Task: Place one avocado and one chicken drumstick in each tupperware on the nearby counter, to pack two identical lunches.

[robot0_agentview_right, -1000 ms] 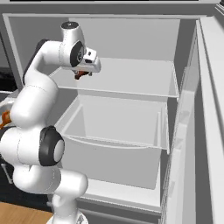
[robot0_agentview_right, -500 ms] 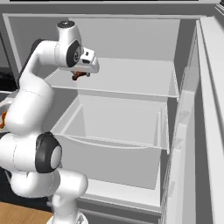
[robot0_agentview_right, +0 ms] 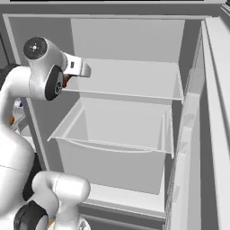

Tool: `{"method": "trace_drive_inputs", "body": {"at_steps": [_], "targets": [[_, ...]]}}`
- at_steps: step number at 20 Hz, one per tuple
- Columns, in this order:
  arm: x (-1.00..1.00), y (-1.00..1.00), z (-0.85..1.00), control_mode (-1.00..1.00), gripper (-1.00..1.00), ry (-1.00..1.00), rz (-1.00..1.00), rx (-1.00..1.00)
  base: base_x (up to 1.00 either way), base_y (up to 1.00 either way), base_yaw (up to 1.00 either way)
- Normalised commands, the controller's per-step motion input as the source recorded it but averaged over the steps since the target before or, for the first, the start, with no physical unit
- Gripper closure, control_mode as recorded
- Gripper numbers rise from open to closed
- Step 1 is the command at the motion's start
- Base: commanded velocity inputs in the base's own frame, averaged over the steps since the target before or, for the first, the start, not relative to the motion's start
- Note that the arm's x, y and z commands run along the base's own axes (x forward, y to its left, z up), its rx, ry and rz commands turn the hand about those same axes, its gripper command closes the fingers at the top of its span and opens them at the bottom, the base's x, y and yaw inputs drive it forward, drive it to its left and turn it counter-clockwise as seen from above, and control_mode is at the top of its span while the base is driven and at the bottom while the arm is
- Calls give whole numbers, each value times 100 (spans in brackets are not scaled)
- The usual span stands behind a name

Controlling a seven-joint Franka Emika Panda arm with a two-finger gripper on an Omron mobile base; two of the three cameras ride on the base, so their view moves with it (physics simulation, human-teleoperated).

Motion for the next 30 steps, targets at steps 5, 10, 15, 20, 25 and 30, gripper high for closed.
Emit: {"method": "trace_drive_inputs", "body": {"at_steps": [5, 10, 15, 20, 25, 30], "targets": [[-100, 0, 26, -100, 100, -29, 0, 13, 0, 0, 0], [-100, 0, -8, -100, 100, 25, -1, 11, 0, 0, 0], [-100, 23, -32, -100, 100, 65, -3, 4, 0, 0, 0], [-100, 65, -39, -100, 100, 70, -3, 0, 0, 0, 0], [0, 0, 0, 100, 100, 0, 0, 0, -96, 100, 0], [0, 0, 0, 100, 100, 0, 0, 0, -4, 100, -5]]}}
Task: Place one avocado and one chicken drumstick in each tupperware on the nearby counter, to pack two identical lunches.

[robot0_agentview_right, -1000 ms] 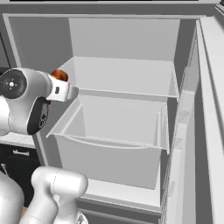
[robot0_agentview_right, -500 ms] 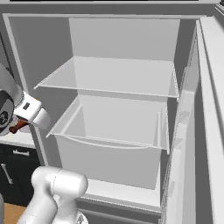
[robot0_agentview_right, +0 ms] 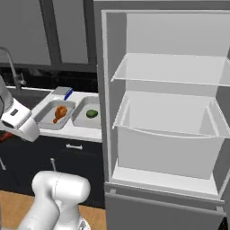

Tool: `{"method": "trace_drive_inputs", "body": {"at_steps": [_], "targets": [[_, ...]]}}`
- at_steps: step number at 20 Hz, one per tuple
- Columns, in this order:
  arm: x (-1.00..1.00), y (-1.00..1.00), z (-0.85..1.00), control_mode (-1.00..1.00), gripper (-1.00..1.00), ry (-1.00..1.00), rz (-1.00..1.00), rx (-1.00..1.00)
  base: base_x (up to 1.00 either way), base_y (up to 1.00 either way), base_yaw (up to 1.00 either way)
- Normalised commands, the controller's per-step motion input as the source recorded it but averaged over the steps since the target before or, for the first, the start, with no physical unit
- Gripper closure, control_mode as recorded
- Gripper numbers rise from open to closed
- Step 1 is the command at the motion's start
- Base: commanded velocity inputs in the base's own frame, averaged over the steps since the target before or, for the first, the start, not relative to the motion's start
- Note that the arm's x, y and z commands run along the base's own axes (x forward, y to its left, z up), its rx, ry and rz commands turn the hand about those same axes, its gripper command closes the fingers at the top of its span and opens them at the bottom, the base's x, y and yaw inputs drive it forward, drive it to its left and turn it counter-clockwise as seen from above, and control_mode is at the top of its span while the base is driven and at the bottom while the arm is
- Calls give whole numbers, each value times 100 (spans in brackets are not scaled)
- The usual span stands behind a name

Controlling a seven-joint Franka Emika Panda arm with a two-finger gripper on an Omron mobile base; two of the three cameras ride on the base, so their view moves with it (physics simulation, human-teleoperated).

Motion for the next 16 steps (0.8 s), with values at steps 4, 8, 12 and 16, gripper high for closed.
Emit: {"method": "trace_drive_inputs", "body": {"at_steps": [4, 8, 12, 16], "targets": [[0, 0, 0, 100, 100, 0, 0, 0, 97, 100, -22], [0, 0, 0, 100, 100, 0, 0, 0, 100, 96, -23], [0, 0, 0, 100, 100, 0, 0, 0, 100, 4, -18], [86, -100, -93, -100, 100, 21, -25, 0, 0, 0, 0]]}}
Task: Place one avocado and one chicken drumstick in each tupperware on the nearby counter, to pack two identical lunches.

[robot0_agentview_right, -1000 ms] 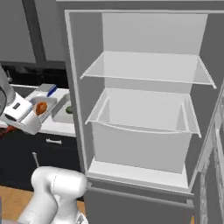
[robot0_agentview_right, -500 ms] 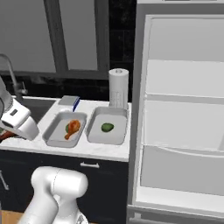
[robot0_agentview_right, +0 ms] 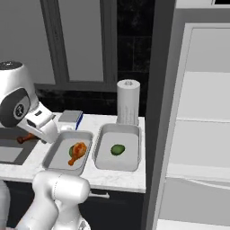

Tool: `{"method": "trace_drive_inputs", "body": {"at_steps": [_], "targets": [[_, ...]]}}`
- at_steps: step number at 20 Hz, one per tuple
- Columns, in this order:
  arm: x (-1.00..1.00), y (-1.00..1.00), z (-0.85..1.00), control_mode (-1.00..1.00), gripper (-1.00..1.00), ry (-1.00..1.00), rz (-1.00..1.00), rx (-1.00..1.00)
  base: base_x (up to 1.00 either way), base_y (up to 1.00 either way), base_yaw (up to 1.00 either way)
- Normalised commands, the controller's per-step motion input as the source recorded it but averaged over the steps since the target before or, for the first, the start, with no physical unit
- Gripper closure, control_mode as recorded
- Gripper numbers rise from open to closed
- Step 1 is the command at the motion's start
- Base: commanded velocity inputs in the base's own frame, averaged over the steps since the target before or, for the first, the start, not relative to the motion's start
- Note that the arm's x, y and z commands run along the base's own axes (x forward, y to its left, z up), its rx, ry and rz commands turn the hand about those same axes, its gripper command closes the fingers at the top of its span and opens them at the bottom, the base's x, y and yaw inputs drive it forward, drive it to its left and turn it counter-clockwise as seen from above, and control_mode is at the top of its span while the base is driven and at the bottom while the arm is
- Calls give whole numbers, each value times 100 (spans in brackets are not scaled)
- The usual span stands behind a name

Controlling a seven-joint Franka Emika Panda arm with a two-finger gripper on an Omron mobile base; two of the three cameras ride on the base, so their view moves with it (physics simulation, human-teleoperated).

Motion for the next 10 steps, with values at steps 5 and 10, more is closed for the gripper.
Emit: {"method": "trace_drive_inputs", "body": {"at_steps": [5, 10], "targets": [[100, -89, -96, -100, 100, 17, -17, -1, 0, 0, 0], [100, -86, -48, -100, 100, 3, -15, -1, 0, 0, 0]]}}
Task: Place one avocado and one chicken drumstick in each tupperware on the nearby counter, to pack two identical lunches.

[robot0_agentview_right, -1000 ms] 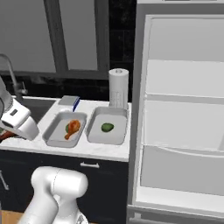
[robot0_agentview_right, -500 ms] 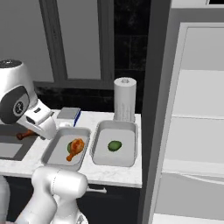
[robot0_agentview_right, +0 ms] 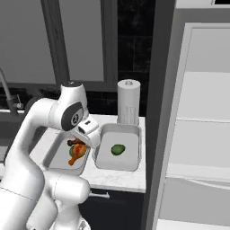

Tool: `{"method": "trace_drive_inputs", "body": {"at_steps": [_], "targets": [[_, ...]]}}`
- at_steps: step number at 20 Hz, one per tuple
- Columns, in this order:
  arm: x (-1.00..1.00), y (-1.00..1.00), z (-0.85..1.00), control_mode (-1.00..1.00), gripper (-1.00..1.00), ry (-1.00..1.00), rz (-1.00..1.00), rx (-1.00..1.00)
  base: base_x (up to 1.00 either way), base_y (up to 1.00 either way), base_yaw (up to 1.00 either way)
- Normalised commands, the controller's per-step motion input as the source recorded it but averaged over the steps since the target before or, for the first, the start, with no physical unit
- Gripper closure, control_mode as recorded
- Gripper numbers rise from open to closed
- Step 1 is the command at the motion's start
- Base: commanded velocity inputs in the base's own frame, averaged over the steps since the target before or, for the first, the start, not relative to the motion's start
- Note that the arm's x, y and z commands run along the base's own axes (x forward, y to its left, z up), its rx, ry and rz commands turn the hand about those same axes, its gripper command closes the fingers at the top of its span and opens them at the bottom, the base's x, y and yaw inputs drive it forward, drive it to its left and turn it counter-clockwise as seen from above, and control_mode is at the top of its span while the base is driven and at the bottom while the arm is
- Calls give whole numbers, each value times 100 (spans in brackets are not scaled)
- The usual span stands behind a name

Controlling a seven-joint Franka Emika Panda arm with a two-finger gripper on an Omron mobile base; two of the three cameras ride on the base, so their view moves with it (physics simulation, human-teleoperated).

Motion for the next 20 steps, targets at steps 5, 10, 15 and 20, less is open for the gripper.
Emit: {"method": "trace_drive_inputs", "body": {"at_steps": [5, 10, 15, 20], "targets": [[100, -39, -34, -100, 100, 0, -15, -5, 0, 0, 0], [100, 0, -60, -100, 100, 0, -13, -7, 0, 0, 0], [100, -23, -67, -100, -100, 0, -9, -3, 0, 0, 0], [95, -45, -35, -100, -100, 0, -3, 0, 0, 0, 0]]}}
